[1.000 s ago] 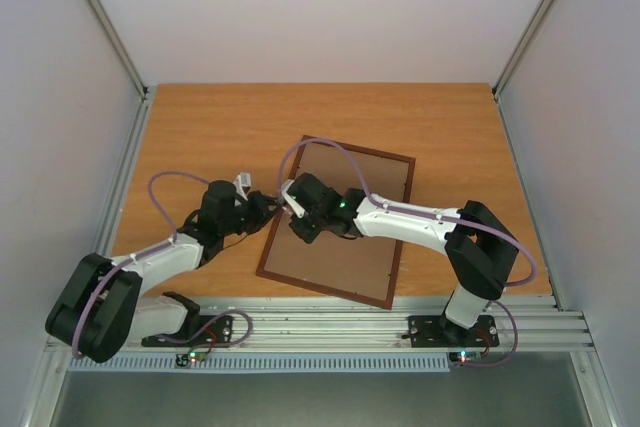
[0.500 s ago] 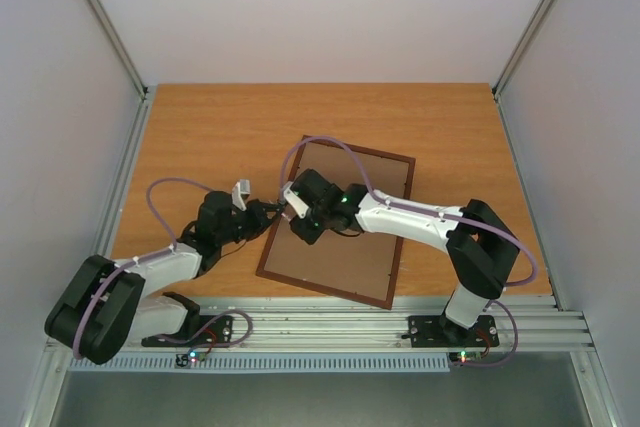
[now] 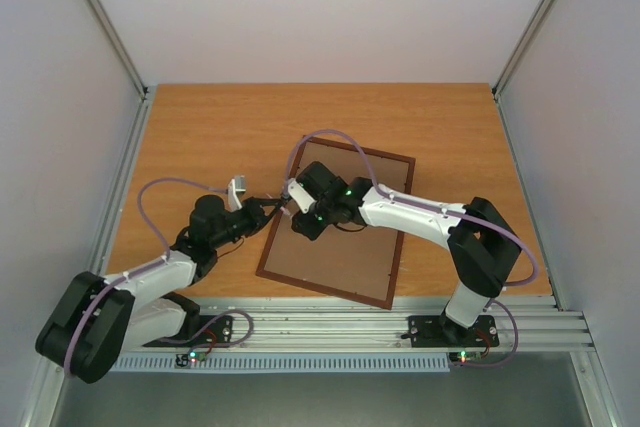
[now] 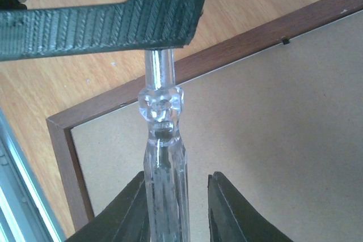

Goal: Take the photo out of the frame
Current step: Pick up the screwdriver from the photo frame.

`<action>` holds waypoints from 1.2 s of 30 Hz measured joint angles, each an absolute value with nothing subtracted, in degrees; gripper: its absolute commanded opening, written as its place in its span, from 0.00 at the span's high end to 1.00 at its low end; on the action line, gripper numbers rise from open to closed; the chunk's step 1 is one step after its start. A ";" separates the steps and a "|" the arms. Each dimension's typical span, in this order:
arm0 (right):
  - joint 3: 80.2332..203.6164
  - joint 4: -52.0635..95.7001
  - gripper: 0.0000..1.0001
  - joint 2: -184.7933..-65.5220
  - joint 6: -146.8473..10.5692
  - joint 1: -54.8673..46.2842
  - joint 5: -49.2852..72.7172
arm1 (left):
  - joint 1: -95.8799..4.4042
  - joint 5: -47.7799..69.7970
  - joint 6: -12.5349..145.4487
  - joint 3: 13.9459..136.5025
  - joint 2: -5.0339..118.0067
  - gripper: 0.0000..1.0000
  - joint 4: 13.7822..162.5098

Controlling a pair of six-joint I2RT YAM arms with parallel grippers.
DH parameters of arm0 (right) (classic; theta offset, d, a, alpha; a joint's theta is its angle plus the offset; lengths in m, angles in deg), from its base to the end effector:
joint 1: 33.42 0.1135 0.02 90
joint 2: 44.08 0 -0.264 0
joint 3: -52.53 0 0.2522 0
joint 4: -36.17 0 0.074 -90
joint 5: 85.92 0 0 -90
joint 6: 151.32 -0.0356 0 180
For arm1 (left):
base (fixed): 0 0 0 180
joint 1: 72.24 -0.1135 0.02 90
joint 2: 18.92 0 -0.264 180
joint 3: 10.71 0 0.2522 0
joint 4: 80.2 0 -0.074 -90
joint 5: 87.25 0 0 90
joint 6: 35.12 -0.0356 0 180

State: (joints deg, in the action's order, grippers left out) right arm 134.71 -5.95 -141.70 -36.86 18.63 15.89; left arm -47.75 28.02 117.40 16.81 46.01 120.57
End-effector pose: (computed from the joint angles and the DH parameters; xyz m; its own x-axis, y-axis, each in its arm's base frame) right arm 0.2135 0.2856 0.2162 -0.1249 -0.8192 -0.5598 -0.9789 0.1936 -0.0649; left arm 0.1850 -0.1010 0.1690 -0.7830 -0.5249 -0.3337 0.1135 0.4068 -0.9064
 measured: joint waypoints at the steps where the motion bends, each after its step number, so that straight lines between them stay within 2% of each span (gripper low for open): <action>1: 134.71 -5.92 0.72 -141.70 -36.90 18.57 16.24 | -47.75 28.02 117.38 16.81 45.48 1.00 120.57; 14: 134.69 -4.96 0.78 -141.29 -37.73 17.10 22.03 | -47.75 28.02 117.36 16.42 43.41 0.99 120.57; 24: 134.69 -5.07 0.97 -140.76 -37.31 16.56 23.43 | -47.75 28.05 117.40 16.38 43.25 0.99 120.63; 32: 135.57 -7.37 0.99 -140.76 -34.76 16.43 22.03 | -47.55 27.59 117.49 16.18 43.25 0.84 120.67; 36: 136.53 -10.49 0.99 -140.76 -32.90 15.97 18.49 | -47.44 26.06 117.44 15.92 43.25 0.83 120.13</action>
